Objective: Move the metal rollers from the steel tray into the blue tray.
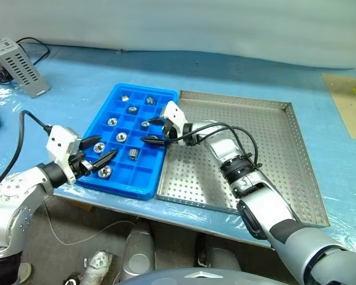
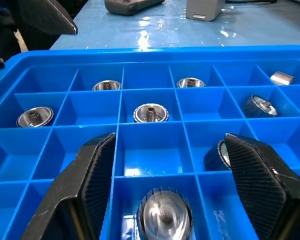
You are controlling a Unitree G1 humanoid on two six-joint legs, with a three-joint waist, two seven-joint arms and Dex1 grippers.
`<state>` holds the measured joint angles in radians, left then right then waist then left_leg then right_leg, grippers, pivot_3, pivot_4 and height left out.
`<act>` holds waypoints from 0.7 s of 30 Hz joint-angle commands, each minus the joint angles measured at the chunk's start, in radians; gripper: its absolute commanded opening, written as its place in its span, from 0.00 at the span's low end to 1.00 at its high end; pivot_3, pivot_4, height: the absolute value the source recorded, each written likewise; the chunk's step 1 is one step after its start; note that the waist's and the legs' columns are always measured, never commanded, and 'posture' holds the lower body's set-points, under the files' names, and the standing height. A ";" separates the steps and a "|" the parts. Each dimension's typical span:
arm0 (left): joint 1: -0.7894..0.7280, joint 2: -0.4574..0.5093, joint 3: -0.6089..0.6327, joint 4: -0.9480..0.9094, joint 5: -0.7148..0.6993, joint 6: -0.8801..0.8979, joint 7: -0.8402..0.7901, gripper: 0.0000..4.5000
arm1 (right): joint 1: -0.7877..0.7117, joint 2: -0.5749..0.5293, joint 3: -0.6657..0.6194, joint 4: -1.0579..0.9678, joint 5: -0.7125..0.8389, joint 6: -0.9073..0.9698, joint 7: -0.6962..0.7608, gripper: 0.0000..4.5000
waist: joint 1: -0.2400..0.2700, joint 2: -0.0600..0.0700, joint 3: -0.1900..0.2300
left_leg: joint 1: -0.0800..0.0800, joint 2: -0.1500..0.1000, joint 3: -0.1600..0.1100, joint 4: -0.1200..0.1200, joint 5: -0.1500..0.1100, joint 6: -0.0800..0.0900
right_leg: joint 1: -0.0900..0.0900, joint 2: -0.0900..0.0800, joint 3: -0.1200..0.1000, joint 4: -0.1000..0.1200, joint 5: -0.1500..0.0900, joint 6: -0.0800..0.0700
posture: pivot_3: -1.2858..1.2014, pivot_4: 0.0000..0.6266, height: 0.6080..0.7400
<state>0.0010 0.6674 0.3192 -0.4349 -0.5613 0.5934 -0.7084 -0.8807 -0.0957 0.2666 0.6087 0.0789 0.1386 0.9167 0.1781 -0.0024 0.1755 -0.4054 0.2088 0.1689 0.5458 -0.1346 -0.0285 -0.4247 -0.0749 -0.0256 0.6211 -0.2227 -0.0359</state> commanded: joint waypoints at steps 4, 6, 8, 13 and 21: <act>-0.143 0.009 -0.095 0.124 0.034 -0.062 -0.068 0.83 | 0.050 -0.074 -0.070 -0.242 0.063 0.097 0.017 0.80 | -0.005 0.000 0.000 | 0.000 0.000 0.000 0.001 0.000 0.000 | 0.000 0.000 0.000 0.000 0.000 0.000 | 0.57 0.24 1.00; -0.200 0.001 -0.136 0.181 0.049 -0.084 -0.095 0.83 | 0.075 -0.105 -0.088 -0.290 0.064 0.122 -0.003 0.80 | -0.016 0.000 0.000 | 0.000 -0.001 0.001 0.001 0.001 -0.001 | 0.000 0.000 0.001 0.001 0.000 0.001 | 0.55 0.24 1.00; -0.272 -0.014 -0.189 0.245 0.067 -0.107 -0.128 0.83 | 0.111 -0.138 -0.113 -0.337 0.060 0.151 -0.041 0.80 | -0.030 -0.001 0.000 | 0.000 -0.001 0.001 0.001 0.001 -0.002 | 0.001 0.000 0.001 0.001 0.000 0.001 | 0.53 0.24 1.00; -0.431 -0.060 -0.294 0.406 0.111 -0.165 -0.215 0.83 | 0.222 -0.203 -0.152 -0.481 0.060 0.217 -0.115 0.80 | -0.066 -0.001 -0.001 | 0.001 -0.001 0.001 0.002 0.003 -0.005 | 0.001 0.000 0.002 0.002 0.001 0.001 | 0.47 0.24 1.00; -0.646 -0.144 -0.395 0.684 0.184 -0.277 -0.365 0.83 | 0.395 -0.224 -0.214 -0.686 0.067 0.329 -0.257 0.80 | -0.149 -0.001 -0.001 | 0.002 -0.001 0.002 0.002 0.003 -0.005 | 0.001 0.002 0.004 0.001 0.001 0.001 | 0.40 0.24 1.00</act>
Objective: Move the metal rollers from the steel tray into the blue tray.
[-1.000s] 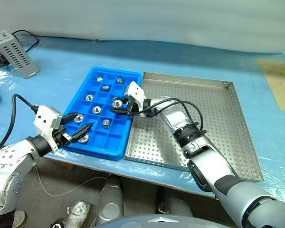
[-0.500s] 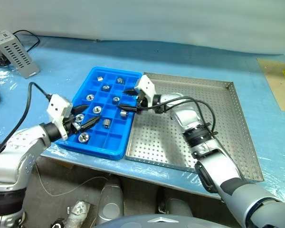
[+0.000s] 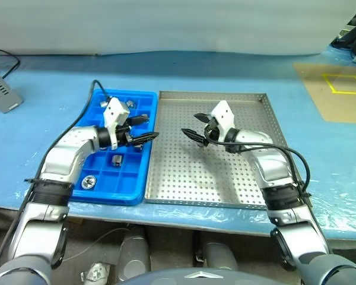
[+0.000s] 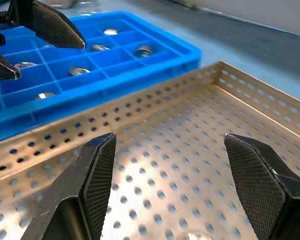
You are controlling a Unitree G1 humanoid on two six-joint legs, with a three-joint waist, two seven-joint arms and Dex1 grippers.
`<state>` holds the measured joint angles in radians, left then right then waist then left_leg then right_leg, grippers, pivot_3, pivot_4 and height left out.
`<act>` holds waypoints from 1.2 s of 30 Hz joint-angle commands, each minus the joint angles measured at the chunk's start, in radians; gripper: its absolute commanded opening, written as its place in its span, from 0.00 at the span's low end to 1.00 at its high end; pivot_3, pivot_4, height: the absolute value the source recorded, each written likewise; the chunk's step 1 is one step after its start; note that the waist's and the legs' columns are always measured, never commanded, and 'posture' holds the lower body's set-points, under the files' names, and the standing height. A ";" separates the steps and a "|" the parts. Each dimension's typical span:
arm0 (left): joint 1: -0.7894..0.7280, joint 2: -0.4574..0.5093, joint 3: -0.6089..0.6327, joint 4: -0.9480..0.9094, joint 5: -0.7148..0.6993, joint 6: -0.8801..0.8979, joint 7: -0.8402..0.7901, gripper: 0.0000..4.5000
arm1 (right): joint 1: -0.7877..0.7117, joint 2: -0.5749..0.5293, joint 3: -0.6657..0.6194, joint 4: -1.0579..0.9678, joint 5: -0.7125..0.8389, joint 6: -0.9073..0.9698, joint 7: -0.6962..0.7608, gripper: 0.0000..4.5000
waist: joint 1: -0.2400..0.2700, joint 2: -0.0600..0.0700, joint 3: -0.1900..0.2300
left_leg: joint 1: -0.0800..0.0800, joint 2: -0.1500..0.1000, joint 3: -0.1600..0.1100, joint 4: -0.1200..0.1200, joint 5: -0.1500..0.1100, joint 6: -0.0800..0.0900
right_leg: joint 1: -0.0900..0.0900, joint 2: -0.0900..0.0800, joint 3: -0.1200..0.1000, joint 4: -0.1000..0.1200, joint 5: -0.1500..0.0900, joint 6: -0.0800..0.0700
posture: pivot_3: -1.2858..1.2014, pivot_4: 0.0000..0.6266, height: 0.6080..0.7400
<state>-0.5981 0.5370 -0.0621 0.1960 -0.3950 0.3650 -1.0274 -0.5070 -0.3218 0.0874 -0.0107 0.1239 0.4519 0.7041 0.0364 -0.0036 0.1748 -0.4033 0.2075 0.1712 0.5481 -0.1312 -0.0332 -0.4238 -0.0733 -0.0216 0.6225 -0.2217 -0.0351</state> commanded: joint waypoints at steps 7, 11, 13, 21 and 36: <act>-0.095 -0.048 -0.026 0.128 0.046 -0.088 -0.099 0.83 | 0.068 0.033 -0.034 -0.006 0.010 -0.033 -0.108 0.80 | -0.032 0.000 0.000 | 0.000 0.000 0.001 0.002 -0.001 0.002 | 0.000 0.000 0.000 0.000 0.000 -0.001 | 0.39 0.24 1.00; -0.076 -0.041 -0.019 0.113 0.053 -0.086 -0.105 0.83 | 0.046 0.056 -0.028 0.061 0.005 -0.080 -0.122 0.80 | -0.031 0.000 0.000 | -0.001 0.000 0.001 0.004 -0.004 0.006 | 0.001 0.000 0.000 0.000 0.000 -0.001 | 0.40 0.24 1.00; -0.063 -0.033 -0.014 0.101 0.054 -0.082 -0.105 0.83 | 0.030 0.062 -0.029 0.086 0.005 -0.101 -0.126 0.80 | -0.031 0.000 0.000 | 0.000 0.000 0.001 0.006 -0.004 0.007 | 0.001 -0.001 0.000 0.000 0.000 -0.001 | 0.40 0.24 1.00; 0.008 -0.006 0.013 0.020 0.038 -0.054 -0.078 0.83 | -0.029 0.065 -0.014 0.290 -0.032 -0.190 -0.138 0.80 | -0.022 0.000 0.000 | 0.000 0.001 0.001 0.007 -0.004 0.007 | 0.002 -0.001 0.000 0.001 0.000 -0.001 | 0.43 0.24 1.00; 0.046 0.020 0.033 -0.109 0.020 0.038 -0.029 0.83 | -0.052 0.082 0.024 0.410 -0.073 -0.251 -0.139 0.80 | -0.015 0.000 0.000 | -0.001 0.001 0.001 0.008 -0.005 0.008 | 0.002 -0.001 0.000 0.001 0.000 -0.001 | 0.44 0.24 1.00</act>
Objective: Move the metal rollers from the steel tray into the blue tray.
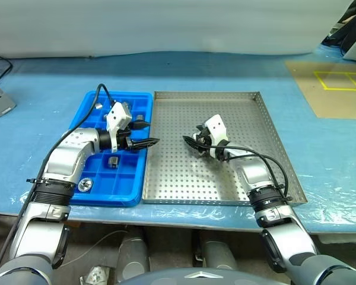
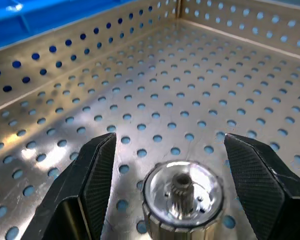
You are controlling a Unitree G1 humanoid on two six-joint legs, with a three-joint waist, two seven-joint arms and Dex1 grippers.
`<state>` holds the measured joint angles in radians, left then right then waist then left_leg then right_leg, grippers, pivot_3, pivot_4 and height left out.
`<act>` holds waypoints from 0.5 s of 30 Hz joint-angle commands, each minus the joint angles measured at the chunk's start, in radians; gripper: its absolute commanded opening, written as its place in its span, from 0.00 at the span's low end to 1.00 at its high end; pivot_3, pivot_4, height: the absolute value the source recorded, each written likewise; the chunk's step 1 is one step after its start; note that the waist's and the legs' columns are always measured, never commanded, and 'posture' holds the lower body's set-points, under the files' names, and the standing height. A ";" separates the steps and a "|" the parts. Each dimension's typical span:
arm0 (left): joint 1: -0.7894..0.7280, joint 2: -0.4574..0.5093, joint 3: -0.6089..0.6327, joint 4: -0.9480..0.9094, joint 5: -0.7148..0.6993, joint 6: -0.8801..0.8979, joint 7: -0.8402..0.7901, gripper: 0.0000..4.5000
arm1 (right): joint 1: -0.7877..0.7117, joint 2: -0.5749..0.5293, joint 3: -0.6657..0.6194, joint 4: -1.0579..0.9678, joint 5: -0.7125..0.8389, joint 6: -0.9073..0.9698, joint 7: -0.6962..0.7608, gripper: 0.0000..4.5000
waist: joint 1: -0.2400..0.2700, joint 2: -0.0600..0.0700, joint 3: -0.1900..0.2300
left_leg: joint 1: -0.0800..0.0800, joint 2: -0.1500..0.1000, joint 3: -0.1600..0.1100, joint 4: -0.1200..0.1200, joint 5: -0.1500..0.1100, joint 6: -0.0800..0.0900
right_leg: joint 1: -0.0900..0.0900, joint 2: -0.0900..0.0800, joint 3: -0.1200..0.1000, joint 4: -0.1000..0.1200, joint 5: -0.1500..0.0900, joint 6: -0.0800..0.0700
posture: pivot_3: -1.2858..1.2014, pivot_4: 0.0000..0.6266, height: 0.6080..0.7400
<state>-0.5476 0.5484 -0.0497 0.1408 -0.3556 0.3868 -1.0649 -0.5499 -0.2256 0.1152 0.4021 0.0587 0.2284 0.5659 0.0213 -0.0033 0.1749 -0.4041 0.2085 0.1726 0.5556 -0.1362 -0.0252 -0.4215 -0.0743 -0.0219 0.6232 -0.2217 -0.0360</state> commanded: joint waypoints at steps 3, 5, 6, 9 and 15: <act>-0.004 0.007 0.016 -0.074 -0.021 0.034 0.014 0.83 | 0.002 -0.018 -0.011 0.000 -0.004 -0.029 0.000 0.80 | -0.001 0.000 0.000 | 0.000 0.000 0.000 0.000 0.000 0.000 | 0.000 0.000 0.000 0.000 0.000 0.000 | 0.44 0.24 1.00; -0.006 0.004 0.014 -0.080 -0.021 0.042 0.016 0.83 | 0.008 -0.018 -0.011 -0.004 -0.002 -0.030 -0.001 0.80 | -0.001 0.000 0.000 | 0.000 0.000 0.000 0.000 0.000 0.000 | 0.000 0.000 0.000 0.000 0.000 0.000 | 0.44 0.24 1.00; -0.007 0.004 0.013 -0.082 -0.021 0.045 0.017 0.83 | 0.012 -0.016 -0.011 -0.011 0.003 -0.027 0.003 0.76 | -0.002 0.000 0.000 | 0.000 0.000 0.000 0.000 0.000 0.000 | 0.000 0.000 0.000 0.000 0.000 0.000 | 0.44 0.24 1.00; -0.013 0.001 0.010 -0.082 -0.021 0.050 0.018 0.83 | 0.021 -0.017 -0.003 -0.030 -0.005 -0.027 0.000 0.59 | -0.003 0.000 0.000 | 0.000 0.000 0.000 0.000 0.000 0.000 | 0.000 0.000 0.000 0.000 0.000 0.000 | 0.44 0.24 1.00; -0.012 0.003 0.009 -0.079 -0.022 0.049 0.016 0.83 | 0.022 -0.029 -0.003 -0.049 -0.016 -0.026 -0.007 0.38 | -0.004 0.000 0.000 | 0.000 0.000 0.000 0.000 0.000 0.000 | 0.000 0.000 0.000 0.000 0.000 0.000 | 0.44 0.24 1.00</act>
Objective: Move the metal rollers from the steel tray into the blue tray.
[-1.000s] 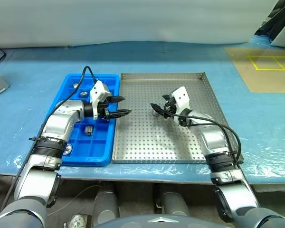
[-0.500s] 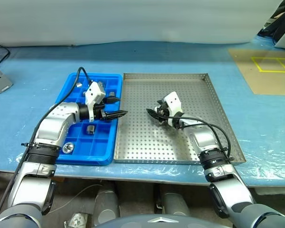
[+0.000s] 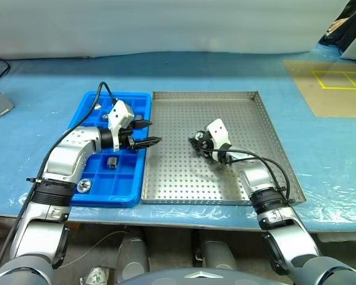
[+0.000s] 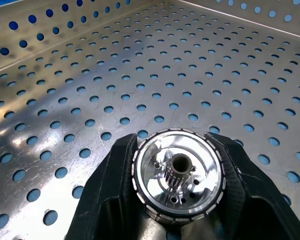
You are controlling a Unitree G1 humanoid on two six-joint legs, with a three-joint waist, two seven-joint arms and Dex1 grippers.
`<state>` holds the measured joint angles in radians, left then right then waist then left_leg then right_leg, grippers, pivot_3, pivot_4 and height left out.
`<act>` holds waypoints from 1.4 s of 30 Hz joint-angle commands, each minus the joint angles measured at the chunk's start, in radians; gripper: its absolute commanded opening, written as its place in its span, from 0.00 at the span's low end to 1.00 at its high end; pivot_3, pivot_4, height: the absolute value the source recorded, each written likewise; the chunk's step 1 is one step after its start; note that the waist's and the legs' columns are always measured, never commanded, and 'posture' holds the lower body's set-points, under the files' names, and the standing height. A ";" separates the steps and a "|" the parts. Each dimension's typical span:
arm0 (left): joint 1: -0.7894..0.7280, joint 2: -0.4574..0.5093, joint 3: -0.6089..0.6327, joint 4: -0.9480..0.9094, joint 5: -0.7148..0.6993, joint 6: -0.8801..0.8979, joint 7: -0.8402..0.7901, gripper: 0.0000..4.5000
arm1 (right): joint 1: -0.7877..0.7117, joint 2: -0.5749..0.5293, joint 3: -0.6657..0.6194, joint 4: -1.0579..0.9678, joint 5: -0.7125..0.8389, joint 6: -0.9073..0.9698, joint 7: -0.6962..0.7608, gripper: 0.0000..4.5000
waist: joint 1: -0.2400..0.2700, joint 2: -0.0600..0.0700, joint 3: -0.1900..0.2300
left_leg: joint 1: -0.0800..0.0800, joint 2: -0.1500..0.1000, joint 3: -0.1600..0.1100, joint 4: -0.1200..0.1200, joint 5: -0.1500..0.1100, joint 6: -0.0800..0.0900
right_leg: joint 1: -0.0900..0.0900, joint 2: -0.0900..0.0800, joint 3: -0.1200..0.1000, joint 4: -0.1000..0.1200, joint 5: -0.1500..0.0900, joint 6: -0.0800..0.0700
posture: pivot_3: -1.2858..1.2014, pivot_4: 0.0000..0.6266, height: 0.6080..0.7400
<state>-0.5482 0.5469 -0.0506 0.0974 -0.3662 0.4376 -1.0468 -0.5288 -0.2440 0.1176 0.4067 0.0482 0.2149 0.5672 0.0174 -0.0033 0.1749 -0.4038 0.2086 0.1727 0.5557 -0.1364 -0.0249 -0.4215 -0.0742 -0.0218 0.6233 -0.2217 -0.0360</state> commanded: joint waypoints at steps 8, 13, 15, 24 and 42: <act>-0.002 0.035 0.037 -0.110 -0.038 0.053 0.011 0.83 | -0.039 -0.003 0.010 -0.188 0.048 0.064 0.075 0.38 | -0.001 0.000 0.000 | 0.000 0.000 0.000 0.000 0.000 0.000 | 0.000 0.000 0.000 0.000 0.000 0.000 | 0.45 0.24 1.00; 0.021 0.067 0.090 -0.160 -0.054 0.072 0.056 0.83 | -0.085 0.002 0.048 -0.314 0.137 0.165 0.218 0.38 | 0.001 0.000 0.000 | 0.000 0.001 0.000 -0.001 0.000 0.000 | 0.000 0.000 0.000 0.000 0.000 0.000 | 0.48 0.24 1.00; 0.035 0.071 0.104 -0.177 -0.056 0.073 0.072 0.83 | -0.101 0.002 0.059 -0.339 0.168 0.197 0.263 0.38 | 0.005 0.000 0.000 | 0.000 0.001 0.000 -0.001 0.000 0.000 | 0.000 0.000 0.000 0.000 0.000 0.000 | 0.48 0.24 1.00; 0.174 0.035 0.156 -0.316 -0.071 0.077 0.214 0.83 | -0.205 0.031 0.116 -0.210 0.155 0.154 0.353 0.38 | 0.037 0.000 0.000 | -0.001 0.001 -0.001 -0.001 0.000 0.000 | 0.000 0.000 -0.002 0.000 0.000 0.000 | 0.55 0.24 1.00; 0.573 0.116 0.386 -0.598 -0.156 0.133 0.314 0.83 | -0.265 0.098 0.186 -0.147 0.214 0.211 0.550 0.38 | 0.091 0.000 0.000 | -0.001 0.001 -0.001 -0.009 0.001 -0.002 | -0.002 -0.001 -0.003 -0.003 -0.001 0.000 | 0.63 0.24 1.00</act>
<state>0.0129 0.6495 0.2951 -0.4511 -0.5039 0.5695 -0.7405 -0.7859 -0.1545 0.2980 0.2999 0.2420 0.4254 1.0982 0.1087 -0.0029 0.1752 -0.4043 0.2092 0.1714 0.5465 -0.1354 -0.0269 -0.4237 -0.0747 -0.0248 0.6198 -0.2223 -0.0361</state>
